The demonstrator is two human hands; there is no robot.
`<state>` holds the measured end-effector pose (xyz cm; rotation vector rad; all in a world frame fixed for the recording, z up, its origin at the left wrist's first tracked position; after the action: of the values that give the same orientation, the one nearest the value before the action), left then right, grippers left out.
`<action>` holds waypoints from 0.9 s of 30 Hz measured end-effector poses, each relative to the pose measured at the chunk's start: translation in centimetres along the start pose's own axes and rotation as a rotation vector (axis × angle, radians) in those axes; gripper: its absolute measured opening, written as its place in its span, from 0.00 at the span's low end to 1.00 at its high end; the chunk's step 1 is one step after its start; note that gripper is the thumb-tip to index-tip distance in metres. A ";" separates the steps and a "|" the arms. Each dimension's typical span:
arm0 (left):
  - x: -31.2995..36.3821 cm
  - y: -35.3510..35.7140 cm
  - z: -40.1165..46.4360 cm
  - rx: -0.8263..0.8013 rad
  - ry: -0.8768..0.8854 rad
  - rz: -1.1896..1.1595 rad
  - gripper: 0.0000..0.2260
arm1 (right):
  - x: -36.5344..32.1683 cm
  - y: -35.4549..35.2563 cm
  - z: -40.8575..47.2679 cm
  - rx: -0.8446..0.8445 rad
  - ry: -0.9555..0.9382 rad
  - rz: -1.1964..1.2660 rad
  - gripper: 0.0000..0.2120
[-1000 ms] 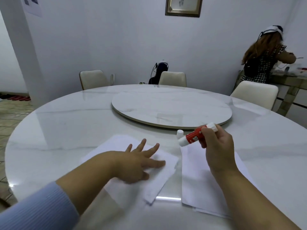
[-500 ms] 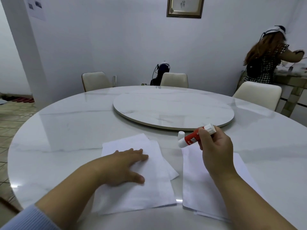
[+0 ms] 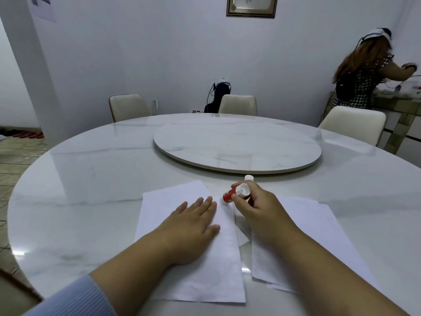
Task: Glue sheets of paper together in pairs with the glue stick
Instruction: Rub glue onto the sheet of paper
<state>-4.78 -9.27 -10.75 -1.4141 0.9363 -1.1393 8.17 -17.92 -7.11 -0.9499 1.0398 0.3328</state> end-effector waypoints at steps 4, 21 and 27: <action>-0.4 -0.1 0.1 -0.025 -0.012 -0.011 0.25 | -1.0 -0.4 -0.5 -0.005 -0.049 -0.001 0.06; -1.1 -2.2 -0.2 -0.276 0.048 -0.011 0.25 | -2.0 -3.0 -1.8 -0.050 -0.062 0.627 0.09; -0.3 -3.3 -0.9 -0.050 -0.072 0.006 0.24 | -1.8 -5.2 -2.4 0.431 -0.159 0.396 0.08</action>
<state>-5.86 -8.69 -7.54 -1.4821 0.9235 -1.0596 9.25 -22.49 -3.39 -0.3221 1.0927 0.4794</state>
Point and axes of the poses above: each hand's wrist, its own z-axis towards the middle knuckle, its own y-axis out of the palm, x = y × z, the point moved 5 cm from there along z, towards the middle knuckle, and after that the axes turned 14 degrees about y, right-handed, at the moved point
